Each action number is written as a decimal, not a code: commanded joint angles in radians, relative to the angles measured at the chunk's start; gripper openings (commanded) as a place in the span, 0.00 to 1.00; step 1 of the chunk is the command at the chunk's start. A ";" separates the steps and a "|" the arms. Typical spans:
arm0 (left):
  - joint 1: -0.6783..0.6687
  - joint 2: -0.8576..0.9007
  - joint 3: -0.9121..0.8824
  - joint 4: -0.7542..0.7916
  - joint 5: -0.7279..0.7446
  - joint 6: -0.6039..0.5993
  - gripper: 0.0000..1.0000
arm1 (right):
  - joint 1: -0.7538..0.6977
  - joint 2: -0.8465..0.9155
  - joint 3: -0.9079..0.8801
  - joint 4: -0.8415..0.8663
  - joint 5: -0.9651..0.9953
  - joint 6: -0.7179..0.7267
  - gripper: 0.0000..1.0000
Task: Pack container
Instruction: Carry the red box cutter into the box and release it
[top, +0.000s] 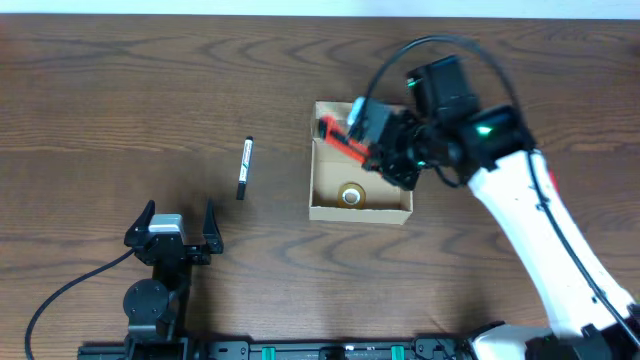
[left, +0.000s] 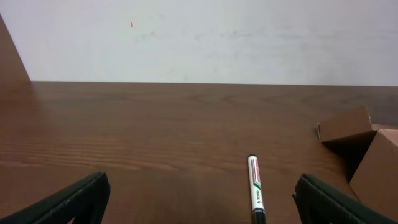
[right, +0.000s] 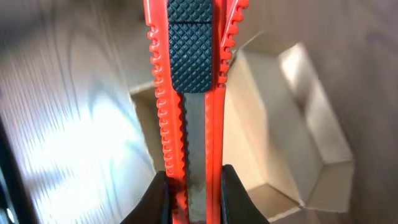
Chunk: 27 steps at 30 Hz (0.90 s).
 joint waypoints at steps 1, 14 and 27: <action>0.003 -0.007 -0.011 -0.056 -0.019 -0.008 0.95 | 0.023 0.042 -0.005 -0.010 0.203 -0.093 0.01; 0.003 -0.007 -0.011 -0.056 -0.014 -0.008 0.95 | 0.020 0.344 -0.006 0.008 0.249 -0.145 0.01; 0.003 -0.007 -0.011 -0.055 -0.012 -0.008 0.95 | 0.023 0.512 -0.006 0.003 0.163 -0.191 0.01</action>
